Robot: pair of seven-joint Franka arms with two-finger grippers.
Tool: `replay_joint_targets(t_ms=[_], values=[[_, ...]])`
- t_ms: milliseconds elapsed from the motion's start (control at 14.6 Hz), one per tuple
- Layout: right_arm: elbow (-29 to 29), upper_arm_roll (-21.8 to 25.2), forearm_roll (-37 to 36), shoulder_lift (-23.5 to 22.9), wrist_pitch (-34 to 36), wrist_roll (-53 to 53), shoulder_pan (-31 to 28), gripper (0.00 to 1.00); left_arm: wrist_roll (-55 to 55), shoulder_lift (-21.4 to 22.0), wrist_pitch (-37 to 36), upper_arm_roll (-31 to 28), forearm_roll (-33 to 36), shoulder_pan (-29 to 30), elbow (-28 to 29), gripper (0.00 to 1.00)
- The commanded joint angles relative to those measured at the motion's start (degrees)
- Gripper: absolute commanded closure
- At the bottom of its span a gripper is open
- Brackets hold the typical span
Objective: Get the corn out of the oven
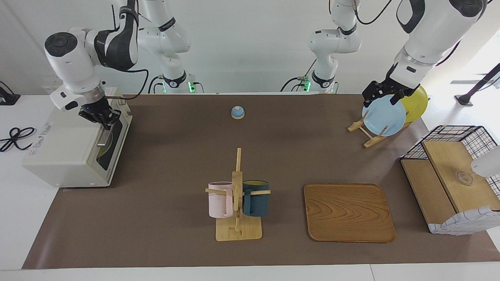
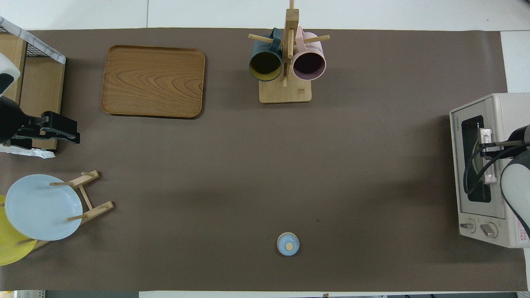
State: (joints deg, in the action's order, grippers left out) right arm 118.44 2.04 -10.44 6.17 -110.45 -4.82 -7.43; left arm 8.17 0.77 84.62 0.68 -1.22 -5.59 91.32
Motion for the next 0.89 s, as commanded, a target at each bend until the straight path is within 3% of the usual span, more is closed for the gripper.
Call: replay_joint_targets(t_ms=[0,616,821], values=[[1.26,-0.37,-0.90,0.16,-1.61,0.16,-0.91,1.00,0.09,0.37,-1.04,0.29,-0.36,0.66,-0.26,0.00],[3.02,-0.64,0.24,-1.86,-3.90,0.51,-0.66,1.00,0.09,0.37,-1.04,0.29,-0.36,0.66,-0.26,0.00],[3.02,-0.55,4.36,-3.35,-5.30,0.51,-0.13,1.00,0.09,0.37,-1.04,0.29,-0.36,0.66,-0.26,0.00]])
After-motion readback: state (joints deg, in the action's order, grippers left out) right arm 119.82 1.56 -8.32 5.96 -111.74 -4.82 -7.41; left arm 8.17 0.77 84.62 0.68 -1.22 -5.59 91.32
